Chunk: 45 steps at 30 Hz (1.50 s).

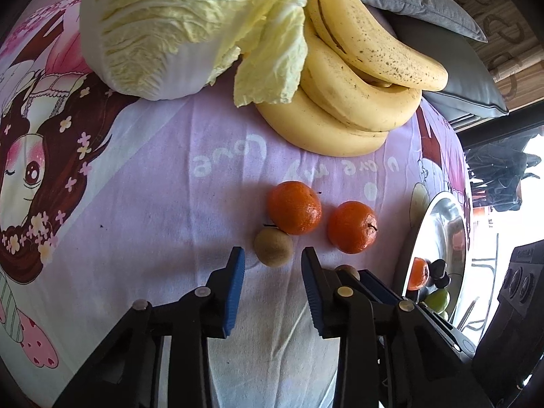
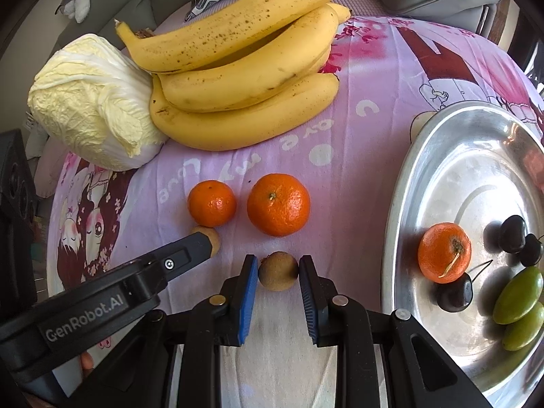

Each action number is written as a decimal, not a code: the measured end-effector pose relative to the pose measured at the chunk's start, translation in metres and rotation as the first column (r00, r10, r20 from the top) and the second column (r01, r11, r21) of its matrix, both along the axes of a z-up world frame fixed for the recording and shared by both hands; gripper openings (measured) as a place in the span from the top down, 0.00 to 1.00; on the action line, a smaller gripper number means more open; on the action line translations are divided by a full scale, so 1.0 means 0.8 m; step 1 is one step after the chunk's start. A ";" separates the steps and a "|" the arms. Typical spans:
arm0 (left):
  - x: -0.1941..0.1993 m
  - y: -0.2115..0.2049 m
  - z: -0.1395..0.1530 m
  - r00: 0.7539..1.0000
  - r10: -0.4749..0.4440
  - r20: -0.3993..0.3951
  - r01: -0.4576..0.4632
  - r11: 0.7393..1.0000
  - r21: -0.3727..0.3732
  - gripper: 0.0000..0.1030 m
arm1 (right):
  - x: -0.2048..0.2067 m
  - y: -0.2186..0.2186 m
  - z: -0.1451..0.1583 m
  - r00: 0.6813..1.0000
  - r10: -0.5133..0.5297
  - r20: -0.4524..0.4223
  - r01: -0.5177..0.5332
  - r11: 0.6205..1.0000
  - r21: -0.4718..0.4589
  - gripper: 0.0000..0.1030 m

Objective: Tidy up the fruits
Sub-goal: 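Lift the brown fruit with the right tool and carry it over the steel bowl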

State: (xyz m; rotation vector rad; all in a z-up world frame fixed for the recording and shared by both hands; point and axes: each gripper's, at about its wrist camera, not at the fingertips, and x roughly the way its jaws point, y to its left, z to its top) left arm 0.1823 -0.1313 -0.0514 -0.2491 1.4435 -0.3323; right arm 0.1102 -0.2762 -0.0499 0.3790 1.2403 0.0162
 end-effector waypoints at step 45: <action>-0.028 -0.040 0.046 0.993 -0.078 0.087 0.080 0.997 -0.019 0.75 | -0.027 -0.052 0.041 0.991 -0.107 0.076 0.107 0.994 -0.001 0.74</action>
